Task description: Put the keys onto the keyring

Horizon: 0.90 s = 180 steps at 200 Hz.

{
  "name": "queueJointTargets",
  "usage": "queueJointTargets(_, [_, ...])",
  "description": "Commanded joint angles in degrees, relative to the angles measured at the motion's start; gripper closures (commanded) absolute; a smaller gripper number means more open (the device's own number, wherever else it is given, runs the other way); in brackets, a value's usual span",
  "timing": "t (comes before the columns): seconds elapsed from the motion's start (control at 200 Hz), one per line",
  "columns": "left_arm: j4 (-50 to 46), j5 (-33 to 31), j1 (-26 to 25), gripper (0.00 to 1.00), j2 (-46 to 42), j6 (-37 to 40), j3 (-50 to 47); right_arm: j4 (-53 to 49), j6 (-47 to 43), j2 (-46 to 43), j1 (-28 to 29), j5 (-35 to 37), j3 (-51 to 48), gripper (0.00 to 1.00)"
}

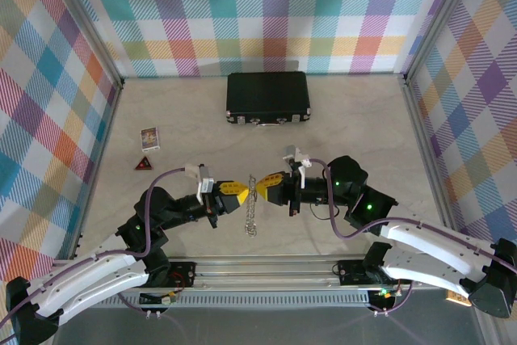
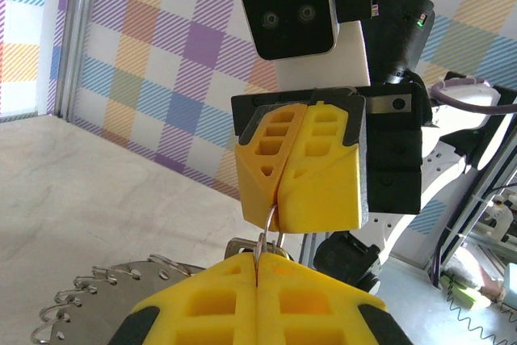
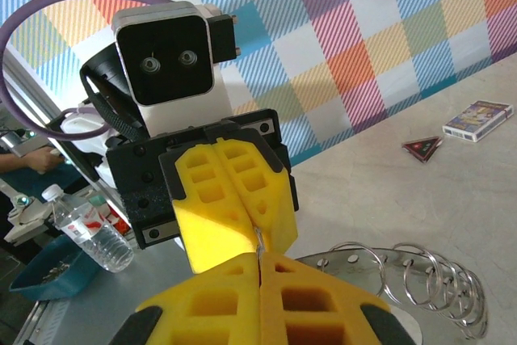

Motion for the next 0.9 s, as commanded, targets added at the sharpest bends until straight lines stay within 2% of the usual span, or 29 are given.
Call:
queueJointTargets(0.0, [3.87, 0.52, 0.52, 1.00, -0.07, 0.96, 1.06, -1.75, -1.22, 0.39, 0.29, -3.81, 2.08, 1.00])
queueJointTargets(0.43, [3.90, 0.27, 0.49, 1.00, 0.74, 0.30, 2.07, -3.03, -4.98, -1.41, 0.41, -5.87, 0.60, 1.00])
queueJointTargets(0.895, [1.94, 1.13, 0.53, 1.00, 2.18, 0.85, 2.57, -2.00, -5.95, -3.24, 0.45, -4.70, -0.31, 1.00])
